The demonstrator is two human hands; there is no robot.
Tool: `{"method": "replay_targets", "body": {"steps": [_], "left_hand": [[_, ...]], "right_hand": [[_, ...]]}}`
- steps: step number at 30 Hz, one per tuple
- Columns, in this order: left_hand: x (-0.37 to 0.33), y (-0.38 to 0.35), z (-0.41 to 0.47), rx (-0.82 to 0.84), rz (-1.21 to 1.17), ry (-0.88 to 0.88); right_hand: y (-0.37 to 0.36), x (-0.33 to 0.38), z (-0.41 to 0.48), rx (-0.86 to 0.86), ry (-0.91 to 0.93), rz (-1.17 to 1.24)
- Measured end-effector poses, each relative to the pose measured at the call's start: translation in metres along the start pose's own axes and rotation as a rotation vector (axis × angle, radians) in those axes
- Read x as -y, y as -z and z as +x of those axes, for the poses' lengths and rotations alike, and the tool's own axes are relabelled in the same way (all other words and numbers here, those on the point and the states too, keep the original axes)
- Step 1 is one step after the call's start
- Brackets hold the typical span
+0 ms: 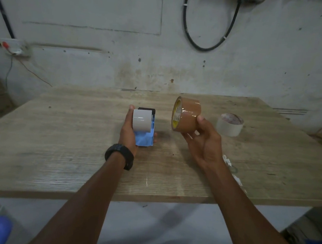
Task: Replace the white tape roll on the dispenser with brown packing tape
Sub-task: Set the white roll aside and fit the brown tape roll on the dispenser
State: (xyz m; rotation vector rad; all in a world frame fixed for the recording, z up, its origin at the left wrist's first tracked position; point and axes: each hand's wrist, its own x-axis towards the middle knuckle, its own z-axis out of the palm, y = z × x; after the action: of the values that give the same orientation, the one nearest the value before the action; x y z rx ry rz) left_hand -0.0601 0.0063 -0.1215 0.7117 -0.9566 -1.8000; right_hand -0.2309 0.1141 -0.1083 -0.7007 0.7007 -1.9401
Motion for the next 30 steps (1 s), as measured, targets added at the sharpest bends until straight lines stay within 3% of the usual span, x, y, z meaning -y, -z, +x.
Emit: {"method": "replay_targets", "body": {"steps": [4,8,12,18,23,30], "left_hand": [[0.001,-0.002,-0.001,0.041,-0.049,0.01],[0.0,-0.003,0.0,0.056,-0.11,0.046],[0.003,0.0,0.0,0.036,-0.107,0.016],[0.004,0.004,0.0,-0.022,0.023,-0.14],[-0.004,-0.001,-0.006,-0.017,0.142,-0.112],[-0.005,-0.004,-0.009,0.054,0.125,-0.04]], "right_hand": [[0.004,-0.003,0.0,0.248,0.21,-0.212],[0.005,-0.007,-0.004,0.234,0.341,-0.403],[0.006,-0.01,-0.002,0.252,0.345,-0.406],[0.005,-0.005,-0.001,0.369,0.222,-0.149],[0.005,-0.008,0.003,0.36,0.265,-0.219],[0.004,-0.015,0.003,0.386,0.312,-0.346]]}}
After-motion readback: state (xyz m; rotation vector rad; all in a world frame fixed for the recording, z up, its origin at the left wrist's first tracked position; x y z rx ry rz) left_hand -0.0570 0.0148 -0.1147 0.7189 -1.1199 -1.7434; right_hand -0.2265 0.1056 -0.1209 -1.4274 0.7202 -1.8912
